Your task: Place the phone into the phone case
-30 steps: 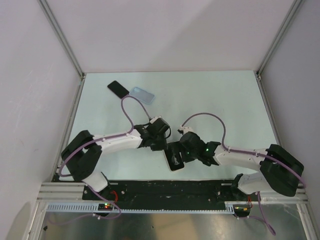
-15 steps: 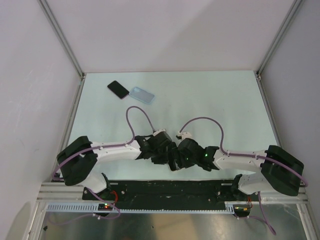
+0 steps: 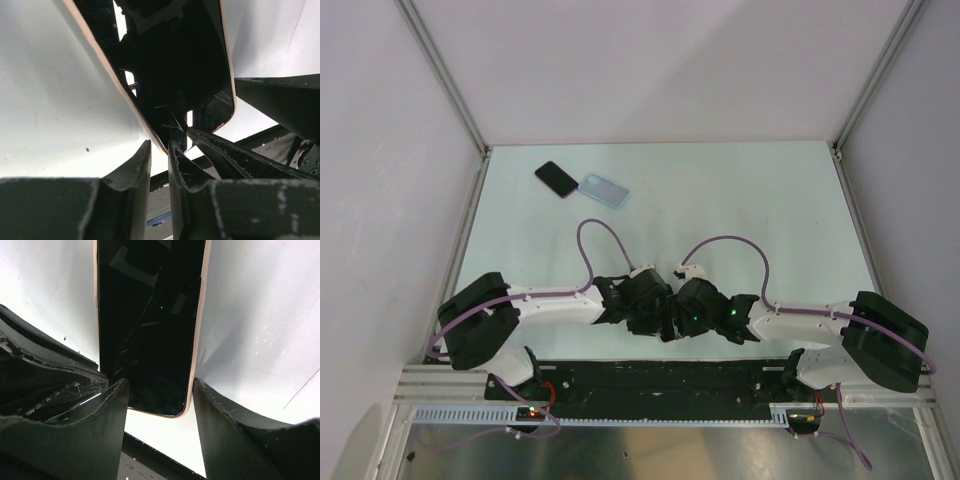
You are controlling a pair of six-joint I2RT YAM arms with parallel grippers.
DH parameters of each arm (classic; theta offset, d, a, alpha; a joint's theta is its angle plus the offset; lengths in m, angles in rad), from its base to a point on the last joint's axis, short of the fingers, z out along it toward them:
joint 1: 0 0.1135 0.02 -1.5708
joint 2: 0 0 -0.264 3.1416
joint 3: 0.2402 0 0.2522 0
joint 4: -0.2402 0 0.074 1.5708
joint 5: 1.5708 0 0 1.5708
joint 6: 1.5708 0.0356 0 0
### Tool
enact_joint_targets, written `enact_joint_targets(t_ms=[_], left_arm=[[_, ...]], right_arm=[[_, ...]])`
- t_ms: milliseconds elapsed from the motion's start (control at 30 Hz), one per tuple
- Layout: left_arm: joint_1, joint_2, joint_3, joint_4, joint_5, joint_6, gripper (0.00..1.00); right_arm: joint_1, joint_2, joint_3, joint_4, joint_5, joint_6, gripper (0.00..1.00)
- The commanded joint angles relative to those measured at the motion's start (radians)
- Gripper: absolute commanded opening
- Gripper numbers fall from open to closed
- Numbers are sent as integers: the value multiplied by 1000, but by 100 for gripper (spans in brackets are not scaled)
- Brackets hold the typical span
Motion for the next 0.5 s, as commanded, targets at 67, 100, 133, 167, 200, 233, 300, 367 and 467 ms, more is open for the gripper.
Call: enact_joint_targets(t_ms=[67, 100, 133, 167, 200, 233, 300, 367, 467], left_arm=[[-49, 63, -8, -1, 28, -30, 22], [-51, 70, -9, -2, 29, -32, 21], [-53, 78, -11, -2, 30, -35, 20], [-53, 82, -16, -3, 29, -37, 18], [-54, 85, -22, -3, 28, -39, 17], [-54, 86, -30, -3, 26, -41, 16], [-54, 90, -43, -5, 20, -43, 14], [-54, 97, -50, -9, 12, -44, 12], [-54, 102, -37, -15, -6, -35, 10]], right_arm=[[19, 41, -34, 0, -49, 31, 57], [20, 44, -34, 2, -49, 32, 57], [22, 45, -35, 4, -49, 33, 57], [24, 46, -37, 6, -50, 33, 57], [25, 46, -39, 7, -52, 35, 57], [26, 46, -42, 10, -53, 36, 57], [26, 46, -48, 15, -55, 38, 57], [27, 50, -53, 20, -55, 41, 57], [26, 46, -56, 22, -49, 50, 60]])
